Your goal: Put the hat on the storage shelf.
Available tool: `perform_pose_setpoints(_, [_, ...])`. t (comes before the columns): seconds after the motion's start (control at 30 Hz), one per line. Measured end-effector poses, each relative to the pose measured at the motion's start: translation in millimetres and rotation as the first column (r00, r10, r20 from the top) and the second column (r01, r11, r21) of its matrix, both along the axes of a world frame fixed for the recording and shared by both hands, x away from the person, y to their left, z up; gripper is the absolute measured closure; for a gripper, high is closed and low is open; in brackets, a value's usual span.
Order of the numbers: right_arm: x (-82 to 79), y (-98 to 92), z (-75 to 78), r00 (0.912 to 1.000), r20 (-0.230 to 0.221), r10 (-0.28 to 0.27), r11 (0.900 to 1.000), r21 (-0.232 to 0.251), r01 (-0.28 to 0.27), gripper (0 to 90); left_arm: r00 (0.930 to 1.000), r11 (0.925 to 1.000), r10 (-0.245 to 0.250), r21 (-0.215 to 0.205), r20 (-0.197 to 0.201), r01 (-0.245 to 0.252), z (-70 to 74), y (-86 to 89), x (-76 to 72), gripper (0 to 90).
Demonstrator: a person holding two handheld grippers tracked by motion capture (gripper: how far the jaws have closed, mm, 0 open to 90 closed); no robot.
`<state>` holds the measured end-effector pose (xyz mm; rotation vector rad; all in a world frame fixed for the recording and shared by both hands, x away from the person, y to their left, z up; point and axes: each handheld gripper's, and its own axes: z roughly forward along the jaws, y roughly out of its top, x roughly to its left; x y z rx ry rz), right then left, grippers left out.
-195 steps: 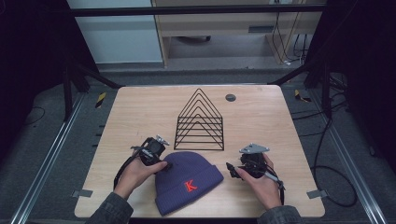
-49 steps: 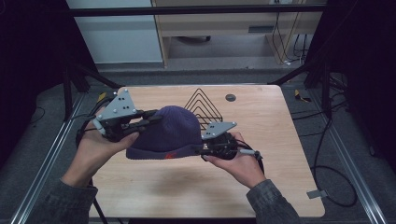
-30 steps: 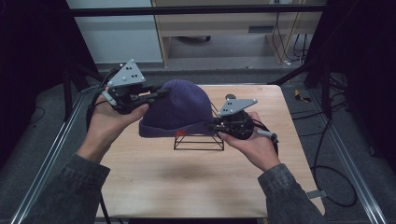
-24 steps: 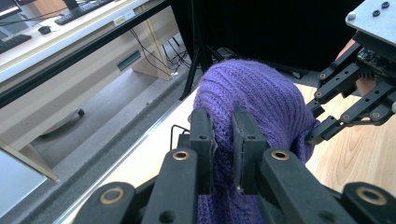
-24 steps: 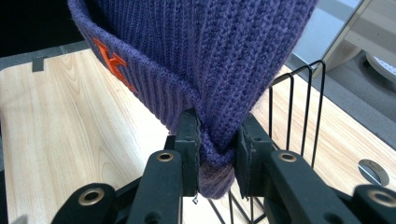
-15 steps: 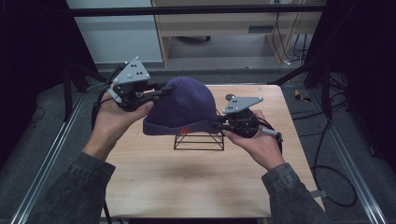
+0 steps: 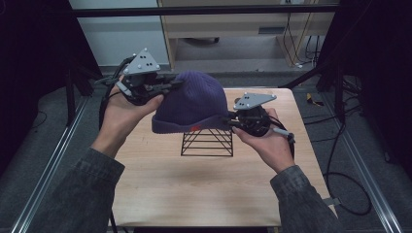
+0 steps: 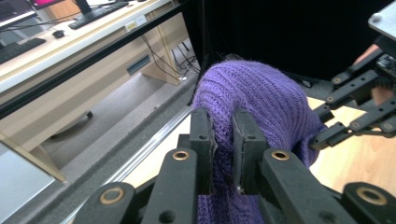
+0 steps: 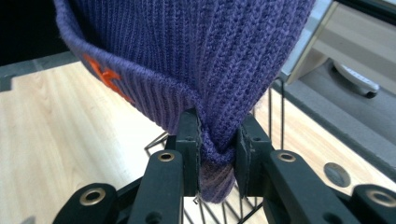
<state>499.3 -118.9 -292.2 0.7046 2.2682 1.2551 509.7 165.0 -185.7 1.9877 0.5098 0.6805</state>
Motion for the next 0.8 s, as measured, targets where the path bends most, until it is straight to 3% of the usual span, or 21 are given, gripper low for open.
perform_pose_setpoints(0.13, [8.2, 0.0, 5.8, 0.9994, 0.018, -0.031, 0.999, 0.014, 0.03, 74.2, 0.9998, 0.9998, 0.011, -0.016, 0.018, -0.011, 5.4, -3.1, 8.6, 79.9])
perform_pose_setpoints(0.33, [21.8, -3.2, 9.0, 0.995, 0.03, -0.095, 0.995, 0.013, 0.095, 74.3, 0.9996, 0.9995, 0.022, -0.022, 0.02, -0.022, 0.9, -11.1, 21.9, 80.0])
perform_pose_setpoints(0.47, [31.5, -4.0, 4.2, 0.9921, 0.028, -0.122, 0.993, 0.005, 0.122, 74.2, 0.9995, 0.9989, 0.03, -0.037, 0.013, -0.03, -5.8, -16.5, 32.5, 79.9])
perform_pose_setpoints(0.63, [44.0, -5.5, -4.9, 0.9908, 0.013, -0.135, 0.991, -0.007, 0.135, 74.2, 0.9993, 0.9993, 0.037, -0.003, 0.006, -0.037, -15.9, -22.5, 47.1, 79.9])
perform_pose_setpoints(0.8, [49.8, -10.1, -11.3, 0.9914, -0.007, -0.131, 0.991, -0.015, 0.131, 74.2, 0.9994, 0.9995, 0.032, 0.0, -0.009, -0.032, -23.1, -25.1, 54.8, 79.9])
